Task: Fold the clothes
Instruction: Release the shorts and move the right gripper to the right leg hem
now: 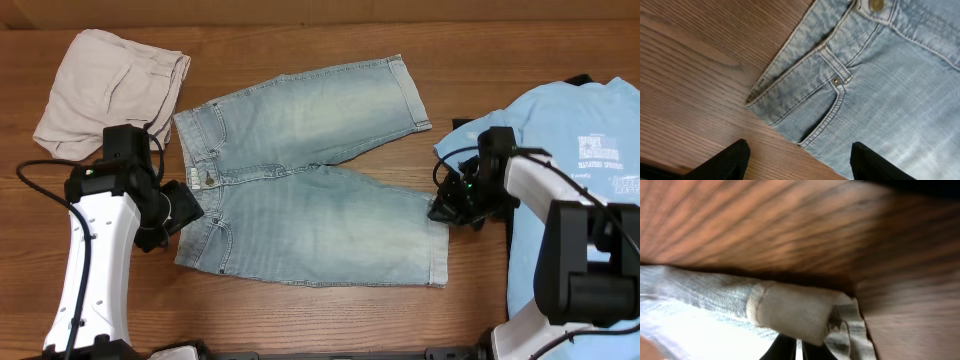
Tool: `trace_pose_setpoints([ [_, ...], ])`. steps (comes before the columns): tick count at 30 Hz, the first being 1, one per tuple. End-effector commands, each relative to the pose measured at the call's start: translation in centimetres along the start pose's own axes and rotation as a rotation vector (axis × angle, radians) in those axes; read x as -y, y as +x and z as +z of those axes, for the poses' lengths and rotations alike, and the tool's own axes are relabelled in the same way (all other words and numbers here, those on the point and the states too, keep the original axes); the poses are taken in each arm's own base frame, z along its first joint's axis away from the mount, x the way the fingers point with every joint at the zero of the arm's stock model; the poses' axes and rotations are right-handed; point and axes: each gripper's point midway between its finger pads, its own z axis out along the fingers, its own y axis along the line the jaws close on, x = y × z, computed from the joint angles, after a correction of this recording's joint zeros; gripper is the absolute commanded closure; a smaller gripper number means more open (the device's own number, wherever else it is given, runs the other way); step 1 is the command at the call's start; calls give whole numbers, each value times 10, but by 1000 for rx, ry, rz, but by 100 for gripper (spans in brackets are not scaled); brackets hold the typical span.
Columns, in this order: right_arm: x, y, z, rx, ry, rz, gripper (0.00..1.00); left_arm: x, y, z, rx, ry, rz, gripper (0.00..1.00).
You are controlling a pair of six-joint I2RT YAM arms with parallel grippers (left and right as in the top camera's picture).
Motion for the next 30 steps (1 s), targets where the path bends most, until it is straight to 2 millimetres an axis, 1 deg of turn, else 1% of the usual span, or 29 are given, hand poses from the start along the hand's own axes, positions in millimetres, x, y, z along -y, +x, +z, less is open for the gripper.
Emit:
trace_pose_setpoints([
  [1,7,0,25,18,-12,83,93,1,3,7,-21,11,11,32],
  [3,2,-24,26,122,-37,60,93,1,2,8,-15,13,11,27],
  [4,-5,-39,23,186,-60,27,95,2,1,8,-11,15,10,24],
  [6,-21,-66,15,300,-114,-37,96,3,-2,8,0,21,11,19],
  [8,-35,-85,5,383,-157,-80,96,4,-4,8,8,24,12,10],
  [10,-40,-95,-6,407,-167,-78,95,4,-4,8,7,24,12,5],
  [11,-40,-98,-12,405,-166,-65,91,3,-3,8,3,22,12,2],
  [12,-41,-100,-20,398,-170,-60,82,3,-2,8,-1,20,13,0],
  [14,-48,-96,-40,357,-195,-107,73,3,0,9,-6,18,33,0],
  [15,-50,-92,-51,337,-202,-128,69,2,0,9,-8,17,35,0],
  [17,-50,-81,-72,297,-183,-148,61,2,1,10,-10,17,35,0],
  [19,-46,-67,-88,259,-157,-150,56,2,0,10,-9,17,35,0],
  [21,-38,-47,-98,209,-119,-107,44,2,0,10,-8,17,35,0],
  [22,-32,-38,-99,184,-94,-81,32,2,0,10,-9,17,35,0],
  [23,-24,-28,-98,153,-55,-51,27,2,0,10,-8,17,35,0],
  [24,-10,-19,-96,120,6,-2,27,3,0,10,-7,18,35,0],
  [26,7,-9,-90,85,81,67,36,3,0,10,-6,18,35,0],
  [27,15,-4,-86,71,109,98,47,3,0,10,-6,18,35,0],
  [29,27,6,-74,44,136,154,64,3,0,10,-6,18,35,0],
  [30,33,10,-66,31,142,187,65,3,0,10,-8,18,35,0],
])
